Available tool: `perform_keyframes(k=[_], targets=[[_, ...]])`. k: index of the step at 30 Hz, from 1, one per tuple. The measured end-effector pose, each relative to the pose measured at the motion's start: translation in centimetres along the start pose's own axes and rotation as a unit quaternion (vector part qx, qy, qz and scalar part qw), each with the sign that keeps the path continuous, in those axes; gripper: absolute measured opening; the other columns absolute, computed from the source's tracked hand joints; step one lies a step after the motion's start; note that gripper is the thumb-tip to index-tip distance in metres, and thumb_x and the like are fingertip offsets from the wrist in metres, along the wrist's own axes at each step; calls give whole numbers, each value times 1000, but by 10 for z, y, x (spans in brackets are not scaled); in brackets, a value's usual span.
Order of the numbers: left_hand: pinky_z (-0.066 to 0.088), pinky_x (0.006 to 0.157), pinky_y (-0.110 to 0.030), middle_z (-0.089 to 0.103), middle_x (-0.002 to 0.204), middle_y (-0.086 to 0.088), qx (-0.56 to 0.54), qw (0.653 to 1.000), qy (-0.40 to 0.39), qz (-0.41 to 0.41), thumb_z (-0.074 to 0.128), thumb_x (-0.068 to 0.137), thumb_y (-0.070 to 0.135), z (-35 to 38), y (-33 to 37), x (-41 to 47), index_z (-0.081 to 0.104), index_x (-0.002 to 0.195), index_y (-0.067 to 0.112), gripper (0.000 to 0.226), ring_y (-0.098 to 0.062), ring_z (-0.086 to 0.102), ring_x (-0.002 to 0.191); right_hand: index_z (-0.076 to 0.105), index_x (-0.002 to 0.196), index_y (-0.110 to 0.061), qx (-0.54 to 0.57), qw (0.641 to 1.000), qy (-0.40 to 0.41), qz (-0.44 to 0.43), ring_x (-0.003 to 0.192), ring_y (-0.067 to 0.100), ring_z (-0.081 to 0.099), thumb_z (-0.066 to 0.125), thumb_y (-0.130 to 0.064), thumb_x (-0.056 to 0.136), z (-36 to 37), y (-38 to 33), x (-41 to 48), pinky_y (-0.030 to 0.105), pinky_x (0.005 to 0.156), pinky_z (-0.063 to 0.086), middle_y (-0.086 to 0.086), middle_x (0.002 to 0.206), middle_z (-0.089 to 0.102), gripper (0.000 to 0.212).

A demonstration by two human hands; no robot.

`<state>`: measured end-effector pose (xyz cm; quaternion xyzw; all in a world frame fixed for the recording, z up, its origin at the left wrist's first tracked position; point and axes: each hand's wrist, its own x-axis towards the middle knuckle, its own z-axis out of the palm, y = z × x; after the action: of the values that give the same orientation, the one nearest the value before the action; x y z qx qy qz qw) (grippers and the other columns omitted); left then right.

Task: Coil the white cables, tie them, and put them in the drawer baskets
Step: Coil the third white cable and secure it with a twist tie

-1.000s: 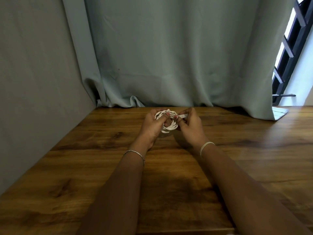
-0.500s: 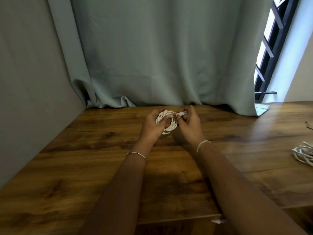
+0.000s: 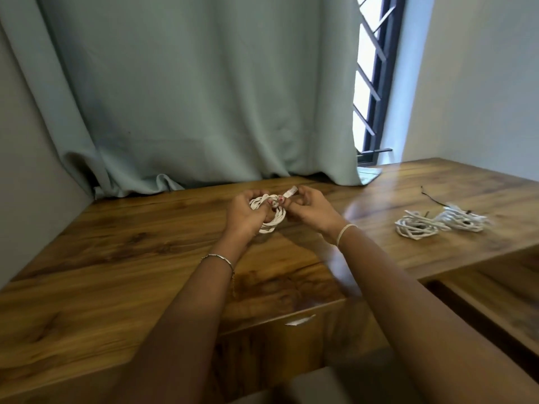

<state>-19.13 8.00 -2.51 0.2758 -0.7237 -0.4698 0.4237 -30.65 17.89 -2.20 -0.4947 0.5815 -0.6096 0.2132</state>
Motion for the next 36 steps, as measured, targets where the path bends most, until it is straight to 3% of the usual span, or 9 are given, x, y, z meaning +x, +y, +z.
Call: perform_keyframes(k=[3,5,8,11,17,24,26,29,36], targets=[[54,65,-27,72,94,-14,-29,999,8,-10,70,86,10,32,11,-1,66,98,13,13,-24,65,69,57,91,-15,-16,1000,14,18,61,2,63,64,-11,91,-31,-10,-10,20,61,49,-7,65,67,8],[53,60,-25,71,98,-17,-49,998,15,-23,71,85,9,55,15,1,67,102,7,17,-28,66,73,59,89,-16,-37,998,29,30,64,2,64,67,-15,89,-51,-14,-12,18,59,49,-3,74,67,8],[45,42,-14,69,96,-20,-79,996,16,-39,69,85,4,87,18,0,65,105,1,20,-18,58,58,64,93,-7,-72,992,95,50,62,6,65,66,-31,89,-85,-15,-9,18,57,48,3,79,69,24],[45,46,-20,69,87,-20,-116,991,11,-62,68,85,3,114,18,-4,63,97,9,15,-11,56,47,68,95,-5,-129,971,198,47,62,13,65,56,-42,94,-129,-10,-2,22,55,48,7,80,72,39],[49,46,-19,62,68,-7,-196,976,5,-97,65,85,-2,160,12,2,57,92,11,17,-2,54,36,70,97,-15,-423,828,347,125,93,29,65,54,-27,91,-230,11,8,28,72,42,8,98,72,21],[56,76,-44,72,83,-12,-192,974,2,-123,76,77,12,188,-8,33,63,88,18,18,-24,64,65,66,100,-20,-601,697,268,286,110,27,57,54,-20,86,-293,49,22,37,91,32,3,110,67,18],[57,68,-35,71,84,-12,-195,972,-8,-130,75,80,11,191,-12,39,64,95,13,19,-18,64,58,59,91,-18,-641,657,247,310,111,26,56,57,-23,88,-299,55,24,39,93,30,4,110,66,5],[52,53,-22,67,77,-8,-206,969,-19,-134,70,85,6,193,-17,45,60,98,12,18,-5,58,42,51,83,-21,-679,617,208,340,113,25,55,60,-29,89,-304,61,27,40,98,27,4,108,65,13],[53,53,-23,68,74,-8,-215,965,-35,-144,70,85,6,192,-18,47,60,105,8,22,-7,59,45,54,77,-21,-699,572,157,399,113,23,52,57,-31,91,-315,73,37,42,100,22,1,91,60,18]])
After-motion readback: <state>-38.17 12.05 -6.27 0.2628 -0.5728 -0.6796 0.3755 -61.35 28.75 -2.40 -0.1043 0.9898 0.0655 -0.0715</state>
